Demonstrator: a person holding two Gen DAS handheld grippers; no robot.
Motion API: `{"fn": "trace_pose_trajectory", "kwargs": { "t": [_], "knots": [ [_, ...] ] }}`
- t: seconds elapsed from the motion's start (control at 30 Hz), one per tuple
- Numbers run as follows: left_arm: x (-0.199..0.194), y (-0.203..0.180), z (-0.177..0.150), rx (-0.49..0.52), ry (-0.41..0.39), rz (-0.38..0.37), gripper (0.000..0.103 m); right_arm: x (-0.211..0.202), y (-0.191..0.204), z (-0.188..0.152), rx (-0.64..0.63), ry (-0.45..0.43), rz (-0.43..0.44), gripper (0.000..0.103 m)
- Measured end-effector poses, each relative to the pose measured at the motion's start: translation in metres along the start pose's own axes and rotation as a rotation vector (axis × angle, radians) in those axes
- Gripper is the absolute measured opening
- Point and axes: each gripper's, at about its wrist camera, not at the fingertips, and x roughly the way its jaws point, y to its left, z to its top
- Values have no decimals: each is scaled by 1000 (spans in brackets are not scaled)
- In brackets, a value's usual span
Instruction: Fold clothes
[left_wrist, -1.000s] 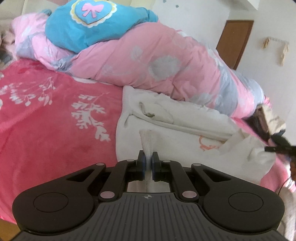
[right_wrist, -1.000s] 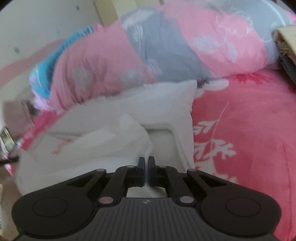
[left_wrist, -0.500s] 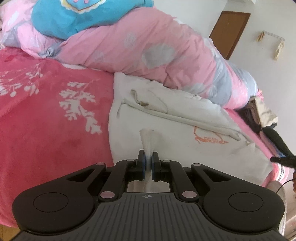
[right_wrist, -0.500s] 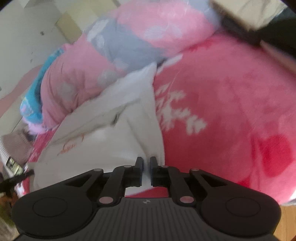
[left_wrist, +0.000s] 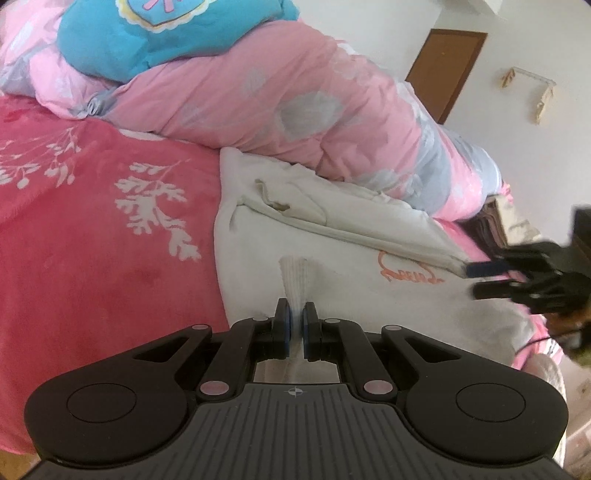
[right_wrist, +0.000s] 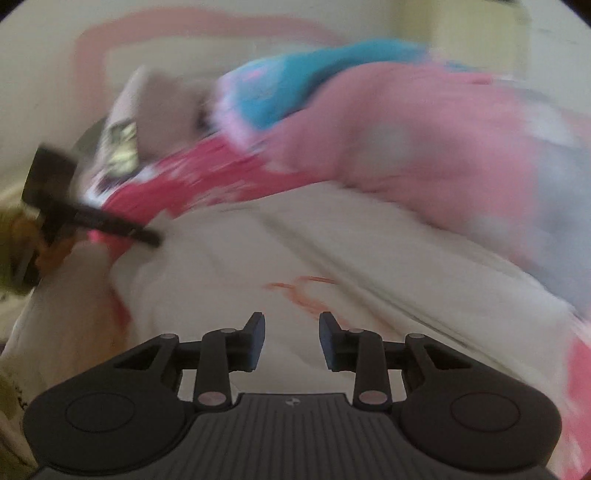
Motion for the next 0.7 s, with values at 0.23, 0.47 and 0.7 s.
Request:
{"fn": "trace_pose_trajectory", "kwargs": {
  "t": [0.23, 0.47, 0.7],
  "knots": [
    [2, 11, -6, -33, -12, -37, 5, 66, 13, 24, -148, 168, 110, 34],
    [4, 23, -10, -108, -29, -93, 5, 66, 33, 18, -200, 214, 95, 15],
    [2, 29, -11, -137, -43, -117, 5, 54, 51, 30, -263, 170, 11, 1]
  ]
}}
